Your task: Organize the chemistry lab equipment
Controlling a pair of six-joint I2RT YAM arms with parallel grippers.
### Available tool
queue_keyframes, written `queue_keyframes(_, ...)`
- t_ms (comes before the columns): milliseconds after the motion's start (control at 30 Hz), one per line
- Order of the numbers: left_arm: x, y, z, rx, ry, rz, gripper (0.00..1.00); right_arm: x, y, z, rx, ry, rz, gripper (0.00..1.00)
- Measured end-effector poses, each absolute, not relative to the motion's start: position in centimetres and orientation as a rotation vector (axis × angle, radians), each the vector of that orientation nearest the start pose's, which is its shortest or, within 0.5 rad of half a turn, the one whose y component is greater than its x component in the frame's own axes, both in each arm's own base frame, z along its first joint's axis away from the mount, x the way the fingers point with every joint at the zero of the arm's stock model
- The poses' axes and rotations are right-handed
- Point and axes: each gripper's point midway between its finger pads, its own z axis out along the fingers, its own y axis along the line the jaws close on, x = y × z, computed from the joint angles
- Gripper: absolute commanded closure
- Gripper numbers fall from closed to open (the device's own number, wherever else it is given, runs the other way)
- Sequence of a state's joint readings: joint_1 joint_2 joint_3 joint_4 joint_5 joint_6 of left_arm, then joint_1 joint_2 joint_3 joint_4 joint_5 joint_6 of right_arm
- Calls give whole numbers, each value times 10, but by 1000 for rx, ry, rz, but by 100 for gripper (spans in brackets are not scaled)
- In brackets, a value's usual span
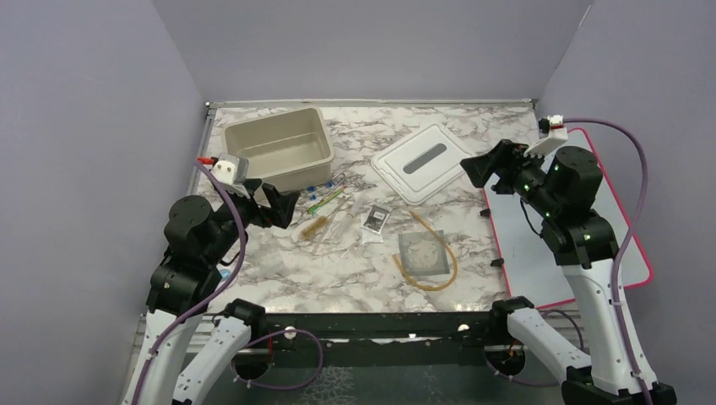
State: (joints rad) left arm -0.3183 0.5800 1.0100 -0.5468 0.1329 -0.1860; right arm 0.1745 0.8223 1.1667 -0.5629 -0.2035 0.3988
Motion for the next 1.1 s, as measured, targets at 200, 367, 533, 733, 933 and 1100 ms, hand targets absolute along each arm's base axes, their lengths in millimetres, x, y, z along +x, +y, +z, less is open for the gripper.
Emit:
queue_keyframes(200,203,-125,340,278,1652,-632,1,267,108,321,11,1923,626,17)
queue_keyframes(367,198,-145,329,332,1644,-756,3,261,121,270,-26,2043,701,21)
queue_keyframes(533,217,-161,298,307,1756,-828,7,267,132,222,-9,2167,772,29)
queue_keyframes(733,253,-184,241,289,1976,-845,14,280,141,181,41,2261,829,31)
queue_keyframes(933,271,-219,187,358,2186,-759,41,288,145,171,63,2226,860,37)
queue_keyframes(1100,290,-237,152,429,2289,-634,47,290,148,160,82,2191,888,38)
